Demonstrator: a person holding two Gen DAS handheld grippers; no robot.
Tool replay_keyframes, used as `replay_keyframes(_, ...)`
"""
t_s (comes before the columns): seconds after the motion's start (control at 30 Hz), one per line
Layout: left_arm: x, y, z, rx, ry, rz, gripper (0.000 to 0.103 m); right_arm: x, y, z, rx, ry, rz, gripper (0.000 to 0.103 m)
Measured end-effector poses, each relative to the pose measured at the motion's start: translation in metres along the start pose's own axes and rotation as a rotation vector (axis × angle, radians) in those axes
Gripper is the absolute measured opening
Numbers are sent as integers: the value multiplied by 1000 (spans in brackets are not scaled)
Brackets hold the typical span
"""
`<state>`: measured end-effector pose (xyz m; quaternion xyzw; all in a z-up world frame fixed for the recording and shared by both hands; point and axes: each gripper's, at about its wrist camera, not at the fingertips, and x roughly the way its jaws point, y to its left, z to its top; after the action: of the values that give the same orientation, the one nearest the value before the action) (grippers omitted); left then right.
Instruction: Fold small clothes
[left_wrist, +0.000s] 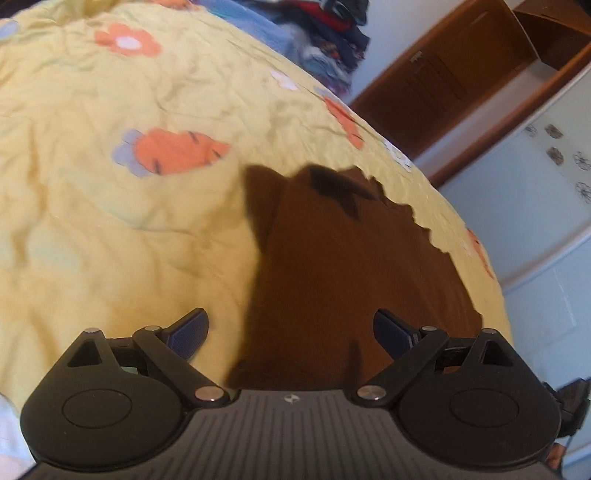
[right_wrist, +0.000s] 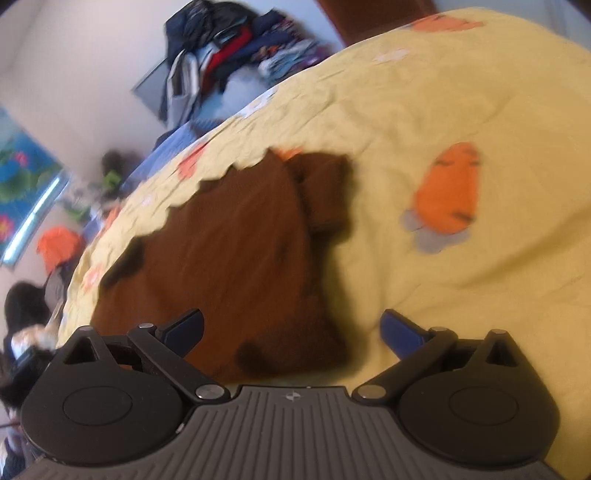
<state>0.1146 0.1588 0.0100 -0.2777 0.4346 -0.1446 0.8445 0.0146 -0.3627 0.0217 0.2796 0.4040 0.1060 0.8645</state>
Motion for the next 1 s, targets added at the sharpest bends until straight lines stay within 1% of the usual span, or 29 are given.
replay_keyframes(0.07,5,-6,-1,14,27,-18,96,6,9,3,-26,12,13,103)
replay_keyframes(0.1,6,-9,-2,23,26,-8,96,10,12,4,-43,10,9,102)
replay_keyframes(0.13,7,-12,-2,35,27,7,94,11,15,6,-52,9,8,96)
replay_keyframes(0.17,7,-15,-2,55,29,28,84,14,17,9,-52,11,9,79)
replay_keyframes(0.2,9,-18,-2,74,35,49,73,17,17,12,-48,22,7,68)
replay_keyframes(0.23,11,-19,-1,83,49,66,40,22,16,16,-36,45,3,39)
replay_keyframes(0.27,15,-17,0,77,79,71,13,28,13,18,-21,74,17,25)
replay_keyframes(0.3,18,-14,1,57,100,77,13,30,11,18,-14,82,36,24)
replay_keyframes(0.37,14,-10,2,35,93,63,9,29,11,17,-23,82,45,23)
replay_keyframes(0.47,-9,-16,0,42,73,18,7,11,11,14,-32,57,100,20)
replay_keyframes(0.53,-29,-22,-5,76,69,-9,7,-8,10,9,-43,50,131,20)
replay_keyframes(0.63,-49,-26,-24,107,112,-17,7,-35,3,-10,-47,66,150,20)
replay_keyframes(0.7,-53,-24,-44,181,149,20,9,-49,-2,-28,-59,94,143,20)
replay_keyframes(0.77,-50,-17,-57,231,178,79,14,-56,-12,-44,-43,116,132,21)
replay_keyframes(0.8,-52,-14,-57,243,172,109,17,-57,-16,-49,-28,120,108,24)
replay_keyframes(0.83,-57,-13,-53,247,149,117,21,-59,-20,-51,2,109,82,36)
replay_keyframes(0.87,-65,-14,-45,255,116,119,26,-63,-23,-48,25,82,69,44)
replay_keyframes(0.9,-73,-19,-36,278,67,131,31,-67,-24,-42,33,52,63,50)
replay_keyframes(0.93,-81,-27,-26,310,8,153,53,-72,-23,-33,29,7,50,69)
replay_keyframes(0.97,-87,-36,-18,353,-71,183,83,-78,-19,-24,15,-56,35,77)
replay_keyframes(1.0,-90,-50,-11,420,-169,211,93,-82,-15,-13,-8,-118,33,77)
